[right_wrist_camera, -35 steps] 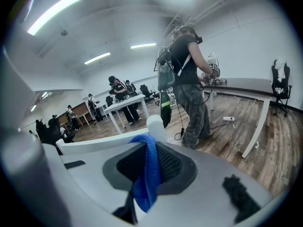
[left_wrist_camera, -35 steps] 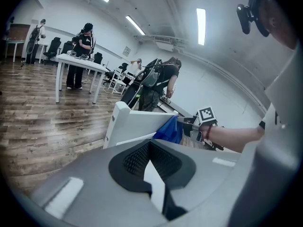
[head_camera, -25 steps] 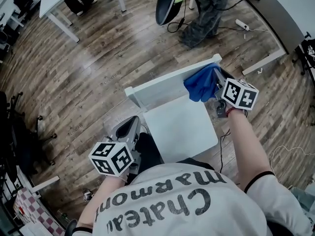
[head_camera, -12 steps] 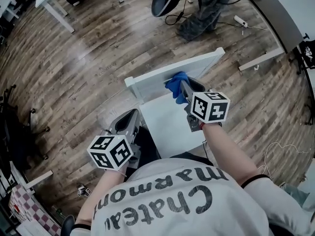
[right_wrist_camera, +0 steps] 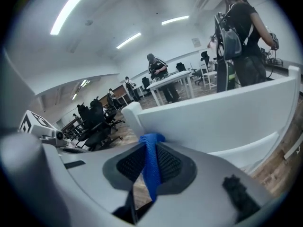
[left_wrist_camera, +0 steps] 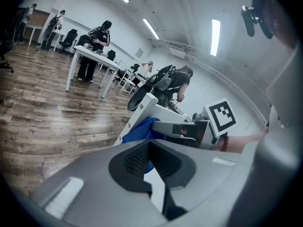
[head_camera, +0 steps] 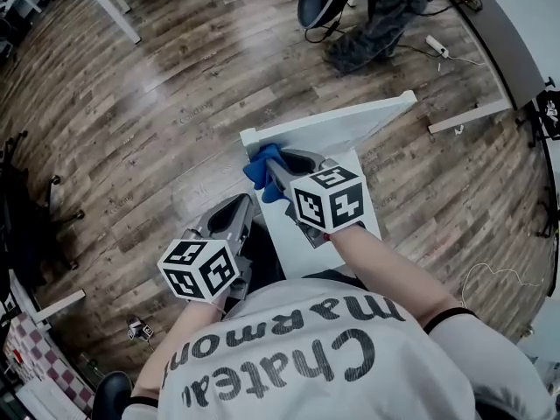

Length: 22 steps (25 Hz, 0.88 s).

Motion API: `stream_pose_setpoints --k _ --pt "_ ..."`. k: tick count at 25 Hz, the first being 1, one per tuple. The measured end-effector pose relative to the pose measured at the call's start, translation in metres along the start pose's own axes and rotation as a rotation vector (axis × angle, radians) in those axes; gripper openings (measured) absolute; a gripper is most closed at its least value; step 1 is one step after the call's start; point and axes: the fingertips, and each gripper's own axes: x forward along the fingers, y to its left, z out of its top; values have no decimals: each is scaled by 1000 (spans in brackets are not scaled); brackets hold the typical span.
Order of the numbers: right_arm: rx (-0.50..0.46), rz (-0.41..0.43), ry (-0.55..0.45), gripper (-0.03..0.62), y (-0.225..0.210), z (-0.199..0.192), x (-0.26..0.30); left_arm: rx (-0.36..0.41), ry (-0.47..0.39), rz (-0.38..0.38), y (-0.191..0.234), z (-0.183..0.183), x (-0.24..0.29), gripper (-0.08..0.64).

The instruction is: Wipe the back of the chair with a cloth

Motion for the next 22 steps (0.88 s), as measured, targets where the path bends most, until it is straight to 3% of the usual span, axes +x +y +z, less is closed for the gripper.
stream_pose_setpoints --k 5,13,22 --pt "4 14 3 69 -2 3 3 -9 12 17 9 -6 -6 6" --pt "131 4 -45 71 -23 7 -5 -1 30 16 11 -9 -6 6" --pt "141 -52 -63 80 -56 7 -20 9 56 -11 2 -15 1 6"
